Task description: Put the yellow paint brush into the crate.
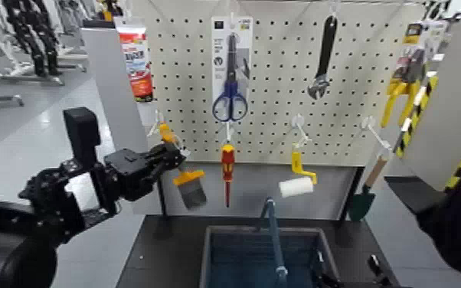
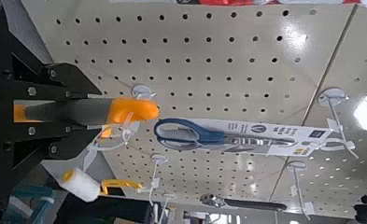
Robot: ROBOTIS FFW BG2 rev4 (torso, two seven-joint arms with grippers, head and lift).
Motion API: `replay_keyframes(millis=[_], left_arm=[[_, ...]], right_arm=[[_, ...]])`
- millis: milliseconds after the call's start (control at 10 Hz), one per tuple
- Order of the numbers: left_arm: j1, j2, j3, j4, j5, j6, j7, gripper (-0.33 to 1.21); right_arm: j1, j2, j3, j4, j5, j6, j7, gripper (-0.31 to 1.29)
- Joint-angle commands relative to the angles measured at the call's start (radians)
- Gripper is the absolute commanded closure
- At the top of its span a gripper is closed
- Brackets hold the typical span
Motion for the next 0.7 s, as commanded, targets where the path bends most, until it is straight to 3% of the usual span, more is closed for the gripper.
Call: replay_keyframes(millis=[100, 300, 700], left_arm=[[0.011, -0.011, -0.045, 0.119, 0.162, -0.051, 0.0, 1.13], [-0.002, -0.011, -0.119, 0.249, 0.245, -0.111, 0.002, 1.13], [-0.058, -0.005, -0.258, 0.409, 0.261, -0.121, 0.005, 1.13]], right_arm=[[-0.003, -0.003, 0.001, 0.005, -0.003, -0.009, 0.0, 0.12], [-0.005, -0.003, 0.004, 0.012, -0.008, -0.015, 0.0, 0.12], [-0.006, -0.003, 0.006, 0.026, -0.017, -0.034, -0.002, 0.12]])
